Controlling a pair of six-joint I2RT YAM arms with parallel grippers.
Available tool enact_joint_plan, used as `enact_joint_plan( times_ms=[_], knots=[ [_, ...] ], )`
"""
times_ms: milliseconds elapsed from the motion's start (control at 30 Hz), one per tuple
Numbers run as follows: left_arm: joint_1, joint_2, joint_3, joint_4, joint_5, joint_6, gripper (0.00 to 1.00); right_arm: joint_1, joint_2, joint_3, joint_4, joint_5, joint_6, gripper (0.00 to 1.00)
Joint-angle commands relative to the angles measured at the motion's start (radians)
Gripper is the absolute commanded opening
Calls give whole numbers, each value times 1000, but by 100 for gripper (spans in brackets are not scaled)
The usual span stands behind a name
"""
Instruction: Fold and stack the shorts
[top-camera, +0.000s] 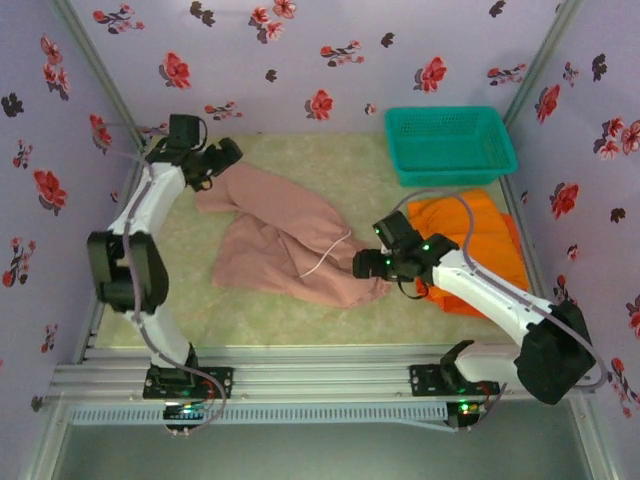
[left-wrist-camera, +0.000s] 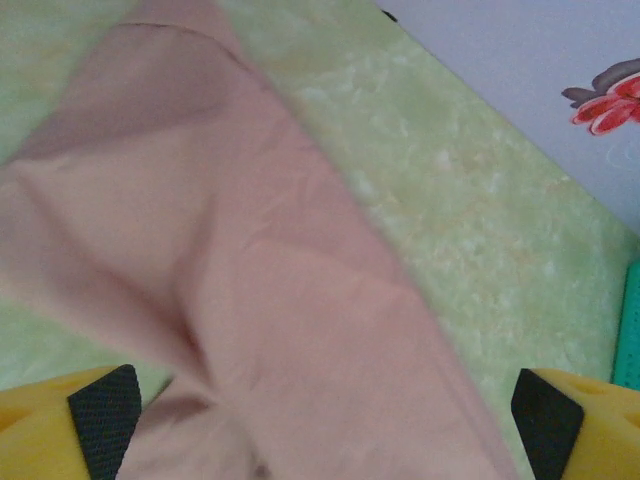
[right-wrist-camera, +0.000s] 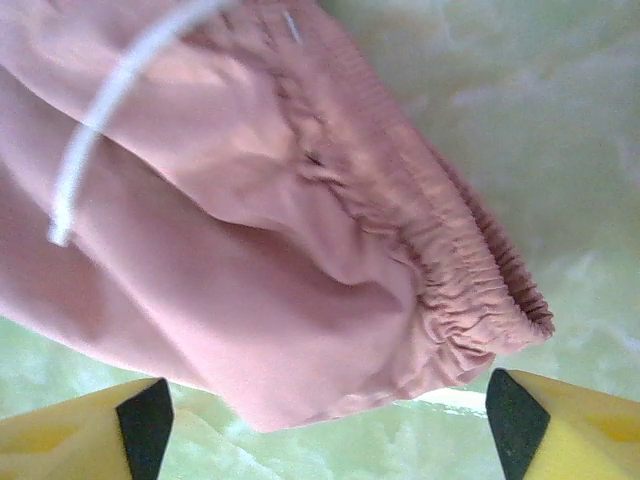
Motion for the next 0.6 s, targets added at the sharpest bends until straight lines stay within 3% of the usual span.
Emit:
enact_joint_plan(
  times_ms=[0,100,333,567],
  knots=[
    [6,-252,-155,8,-105,-11,99,3,-5,75,-63,52,-51,89],
    [9,-415,-366,-7,-120,-69,99,4,37,139,-23,46,-59,98],
    [-18,-640,-749,-14,-59,-172,99,-2,330,418,51,-87,-46,99],
    [-46,-678,-971,37,-45,-201,92,2,615,667,99,-226,-2,99]
  ],
)
